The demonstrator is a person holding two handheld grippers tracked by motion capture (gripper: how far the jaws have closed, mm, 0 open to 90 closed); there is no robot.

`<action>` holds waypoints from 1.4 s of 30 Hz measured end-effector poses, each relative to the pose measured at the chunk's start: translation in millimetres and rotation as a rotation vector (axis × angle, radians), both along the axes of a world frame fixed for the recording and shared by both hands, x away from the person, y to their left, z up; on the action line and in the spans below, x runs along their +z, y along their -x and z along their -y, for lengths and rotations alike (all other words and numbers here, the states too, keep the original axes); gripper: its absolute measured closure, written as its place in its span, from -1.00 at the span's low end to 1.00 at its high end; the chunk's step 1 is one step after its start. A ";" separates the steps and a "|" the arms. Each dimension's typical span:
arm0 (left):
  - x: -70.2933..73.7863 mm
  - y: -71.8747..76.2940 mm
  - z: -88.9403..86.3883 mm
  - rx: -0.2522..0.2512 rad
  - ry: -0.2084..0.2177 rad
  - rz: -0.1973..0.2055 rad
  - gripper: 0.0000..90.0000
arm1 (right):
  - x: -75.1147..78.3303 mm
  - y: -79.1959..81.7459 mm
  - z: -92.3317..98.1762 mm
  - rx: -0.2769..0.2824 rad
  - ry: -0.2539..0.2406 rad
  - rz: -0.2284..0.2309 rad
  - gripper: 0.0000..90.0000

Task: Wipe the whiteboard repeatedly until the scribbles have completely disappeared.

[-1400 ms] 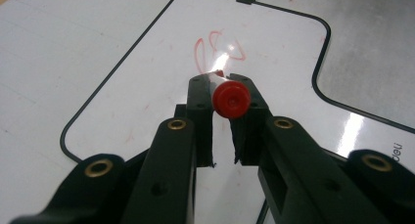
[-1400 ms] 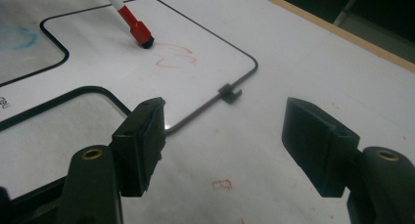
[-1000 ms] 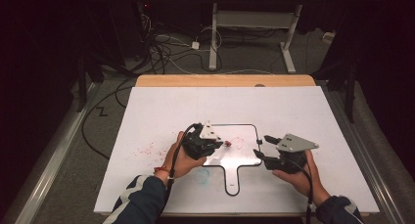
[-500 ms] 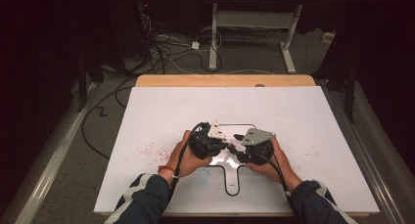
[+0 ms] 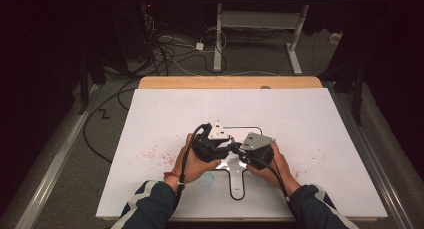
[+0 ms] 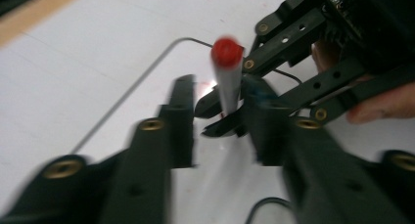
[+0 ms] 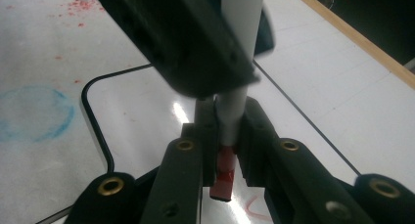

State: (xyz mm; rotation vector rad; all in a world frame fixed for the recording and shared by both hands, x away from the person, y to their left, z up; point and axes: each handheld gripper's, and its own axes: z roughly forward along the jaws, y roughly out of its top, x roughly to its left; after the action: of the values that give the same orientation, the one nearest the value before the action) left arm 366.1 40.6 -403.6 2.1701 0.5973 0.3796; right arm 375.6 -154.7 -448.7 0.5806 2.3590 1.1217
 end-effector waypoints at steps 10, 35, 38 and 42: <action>-19.3 28.0 -73.8 0.118 0.045 0.119 -0.39 | -20.1 -34.0 34.4 -0.084 -0.171 -0.089 0.82; -49.0 66.4 -128.6 0.189 0.026 0.064 -0.49 | -20.7 -28.5 46.8 -0.141 -0.136 -0.032 0.82; -50.1 66.3 -130.0 0.191 0.019 0.064 -0.49 | -20.9 -26.8 44.0 -0.137 -0.145 -0.042 0.82; -49.8 64.7 -131.2 0.193 0.031 0.056 -0.49 | -20.3 -20.8 21.3 -0.047 -0.111 -0.035 0.82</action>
State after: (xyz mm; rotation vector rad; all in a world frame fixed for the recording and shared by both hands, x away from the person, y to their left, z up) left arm 301.3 171.8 -453.4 2.0712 0.7790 0.5289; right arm 396.4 -175.9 -469.0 0.6953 2.3108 1.2372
